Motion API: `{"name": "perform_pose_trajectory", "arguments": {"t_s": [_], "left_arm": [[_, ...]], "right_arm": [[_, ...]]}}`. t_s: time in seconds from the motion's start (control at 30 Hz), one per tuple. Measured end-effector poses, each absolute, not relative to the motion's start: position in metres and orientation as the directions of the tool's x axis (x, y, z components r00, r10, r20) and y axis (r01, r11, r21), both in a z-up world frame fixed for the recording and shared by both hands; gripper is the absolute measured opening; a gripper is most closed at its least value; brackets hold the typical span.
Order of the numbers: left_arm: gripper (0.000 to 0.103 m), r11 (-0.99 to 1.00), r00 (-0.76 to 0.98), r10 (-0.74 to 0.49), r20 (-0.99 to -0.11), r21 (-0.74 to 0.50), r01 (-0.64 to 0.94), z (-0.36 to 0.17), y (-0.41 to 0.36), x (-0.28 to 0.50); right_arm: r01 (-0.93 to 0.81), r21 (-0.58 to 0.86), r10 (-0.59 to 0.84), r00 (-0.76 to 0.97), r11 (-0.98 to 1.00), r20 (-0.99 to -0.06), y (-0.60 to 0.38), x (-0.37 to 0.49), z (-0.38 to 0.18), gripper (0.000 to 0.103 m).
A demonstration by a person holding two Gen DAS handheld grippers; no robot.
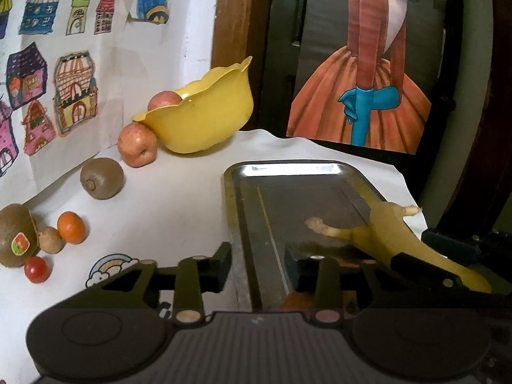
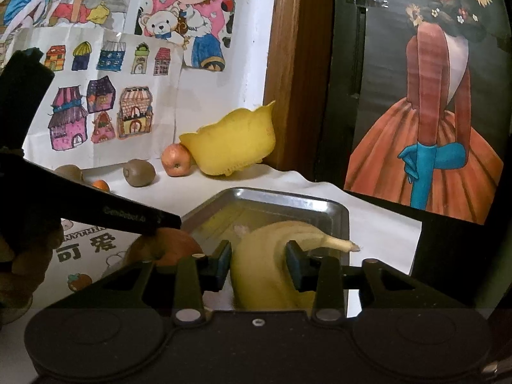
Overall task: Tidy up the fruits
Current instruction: 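Open both tools to drop the tomato and banana into the tray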
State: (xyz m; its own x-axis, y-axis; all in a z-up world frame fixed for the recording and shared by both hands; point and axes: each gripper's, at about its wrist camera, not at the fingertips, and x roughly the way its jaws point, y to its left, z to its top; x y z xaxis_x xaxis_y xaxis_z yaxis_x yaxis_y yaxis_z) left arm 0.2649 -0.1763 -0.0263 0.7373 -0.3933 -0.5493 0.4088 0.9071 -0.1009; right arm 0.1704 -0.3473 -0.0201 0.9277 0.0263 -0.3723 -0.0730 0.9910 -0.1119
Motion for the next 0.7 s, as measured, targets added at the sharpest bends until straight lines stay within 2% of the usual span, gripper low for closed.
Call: {"name": "perform_pose_trajectory", "arguments": {"t_s": [0.07, 0.2, 0.27, 0.43, 0.67, 0.7], "left_arm": [[0.054, 0.910, 0.742, -0.389, -0.546, -0.103, 0.401, -0.025, -0.174, 0.262], [0.080, 0.922, 0.766, -0.367, -0.528, -0.099, 0.374, -0.018, -0.167, 0.253], [0.087, 0.927, 0.777, -0.361, -0.516, -0.109, 0.359, -0.014, -0.162, 0.248], [0.099, 0.937, 0.803, -0.340, -0.490, -0.107, 0.332, -0.002, -0.150, 0.231], [0.102, 0.946, 0.838, -0.321, -0.441, -0.103, 0.309, 0.015, -0.128, 0.200], [0.102, 0.947, 0.842, -0.318, -0.436, -0.102, 0.306, 0.016, -0.124, 0.195]], "right_arm": [[-0.072, -0.113, 0.024, 0.926, 0.991, -0.376, -0.346, 0.170, -0.020, 0.050], [-0.061, -0.100, 0.019, 0.928, 0.993, -0.373, -0.346, 0.164, -0.019, 0.062], [-0.056, -0.096, 0.017, 0.931, 0.994, -0.365, -0.344, 0.160, -0.017, 0.069], [-0.056, -0.090, 0.021, 0.939, 0.994, -0.344, -0.337, 0.146, -0.007, 0.081], [-0.064, -0.065, 0.042, 0.955, 0.996, -0.293, -0.321, 0.116, 0.012, 0.102], [-0.066, -0.059, 0.046, 0.957, 0.996, -0.287, -0.319, 0.111, 0.015, 0.102]]}}
